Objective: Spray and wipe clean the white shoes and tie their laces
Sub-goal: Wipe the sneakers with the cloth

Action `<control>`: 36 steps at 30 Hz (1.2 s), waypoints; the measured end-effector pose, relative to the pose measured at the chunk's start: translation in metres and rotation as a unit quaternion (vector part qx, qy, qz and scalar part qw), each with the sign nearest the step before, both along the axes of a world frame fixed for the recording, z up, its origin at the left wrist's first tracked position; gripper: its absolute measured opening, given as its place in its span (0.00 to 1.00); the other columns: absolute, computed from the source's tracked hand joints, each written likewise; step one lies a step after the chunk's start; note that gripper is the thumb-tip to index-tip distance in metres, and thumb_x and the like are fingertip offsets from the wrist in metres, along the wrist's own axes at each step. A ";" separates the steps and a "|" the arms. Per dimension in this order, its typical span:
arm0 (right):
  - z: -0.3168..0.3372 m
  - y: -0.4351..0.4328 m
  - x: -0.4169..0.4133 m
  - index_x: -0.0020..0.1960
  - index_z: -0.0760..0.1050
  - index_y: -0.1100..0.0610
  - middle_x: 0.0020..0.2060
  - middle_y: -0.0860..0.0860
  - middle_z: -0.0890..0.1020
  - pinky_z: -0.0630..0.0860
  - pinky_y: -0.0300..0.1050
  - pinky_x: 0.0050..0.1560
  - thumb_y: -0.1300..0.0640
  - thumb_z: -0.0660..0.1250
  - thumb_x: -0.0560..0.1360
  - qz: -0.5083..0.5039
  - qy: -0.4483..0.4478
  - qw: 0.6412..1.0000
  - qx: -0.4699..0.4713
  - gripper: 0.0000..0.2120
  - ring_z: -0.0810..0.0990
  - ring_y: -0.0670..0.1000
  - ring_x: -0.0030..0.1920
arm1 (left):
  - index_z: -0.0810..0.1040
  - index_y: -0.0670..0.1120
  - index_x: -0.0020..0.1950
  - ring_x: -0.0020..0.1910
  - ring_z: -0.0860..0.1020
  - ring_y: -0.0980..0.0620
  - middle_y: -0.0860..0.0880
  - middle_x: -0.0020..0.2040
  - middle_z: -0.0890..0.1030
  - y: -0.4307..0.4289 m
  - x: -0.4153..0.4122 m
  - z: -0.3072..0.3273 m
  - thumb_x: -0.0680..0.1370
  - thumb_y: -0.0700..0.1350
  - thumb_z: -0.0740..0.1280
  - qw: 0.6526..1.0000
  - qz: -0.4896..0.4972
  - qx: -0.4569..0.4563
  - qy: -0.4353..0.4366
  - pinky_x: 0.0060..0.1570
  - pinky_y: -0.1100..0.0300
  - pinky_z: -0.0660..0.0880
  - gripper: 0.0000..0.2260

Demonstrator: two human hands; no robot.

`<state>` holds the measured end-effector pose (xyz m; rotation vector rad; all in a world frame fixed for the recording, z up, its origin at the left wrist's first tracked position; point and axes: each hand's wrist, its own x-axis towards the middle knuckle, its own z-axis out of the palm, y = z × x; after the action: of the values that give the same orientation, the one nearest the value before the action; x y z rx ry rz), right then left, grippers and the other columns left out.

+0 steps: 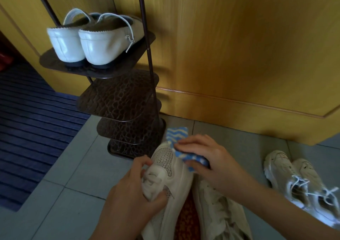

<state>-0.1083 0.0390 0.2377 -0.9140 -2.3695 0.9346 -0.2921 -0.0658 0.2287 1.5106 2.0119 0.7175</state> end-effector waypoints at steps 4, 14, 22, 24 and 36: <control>0.001 -0.016 0.012 0.55 0.80 0.44 0.52 0.38 0.79 0.72 0.31 0.54 0.59 0.68 0.71 0.031 0.024 0.998 -0.047 0.16 0.77 0.37 0.53 | 0.62 0.64 0.49 0.34 0.74 0.65 0.63 0.41 0.76 -0.002 -0.003 0.002 0.51 0.67 0.56 0.999 0.036 0.009 -0.018 0.34 0.73 0.69 0.28; 0.037 0.059 -0.084 0.58 0.79 0.60 0.54 0.54 0.82 0.73 0.45 0.58 0.66 0.60 0.77 0.181 -0.139 0.971 -0.068 0.13 0.79 0.49 0.54 | 0.57 0.67 0.50 0.39 0.73 0.63 0.68 0.43 0.70 0.000 0.002 0.003 0.52 0.69 0.54 0.999 0.010 -0.013 0.038 0.34 0.73 0.69 0.27; 0.033 0.049 -0.035 0.67 0.72 0.49 0.60 0.46 0.74 0.63 0.36 0.60 0.61 0.59 0.79 0.175 -0.186 0.966 -0.035 0.18 0.68 0.45 0.60 | 0.55 0.65 0.49 0.49 0.77 0.59 0.68 0.43 0.67 0.001 0.007 0.000 0.52 0.67 0.52 0.999 0.003 -0.030 0.035 0.37 0.70 0.67 0.27; 0.025 0.037 -0.017 0.69 0.69 0.46 0.60 0.42 0.70 0.58 0.28 0.61 0.60 0.60 0.79 0.143 -0.160 0.976 -0.028 0.20 0.64 0.41 0.62 | 0.54 0.67 0.49 0.48 0.77 0.60 0.69 0.44 0.67 0.001 0.006 -0.001 0.52 0.67 0.52 0.999 -0.002 -0.029 0.044 0.40 0.69 0.69 0.26; -0.016 -0.021 0.001 0.63 0.75 0.42 0.53 0.37 0.71 0.63 0.24 0.54 0.60 0.64 0.74 0.086 -0.039 0.995 -0.012 0.21 0.69 0.37 0.55 | 0.59 0.62 0.50 0.44 0.76 0.60 0.62 0.48 0.73 -0.004 -0.002 -0.005 0.59 0.62 0.64 0.999 0.033 -0.013 0.031 0.34 0.73 0.66 0.23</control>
<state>-0.1068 0.0181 0.2219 -0.7781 -2.5419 1.0095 -0.2945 -0.0701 0.2240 1.4754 2.1171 0.6761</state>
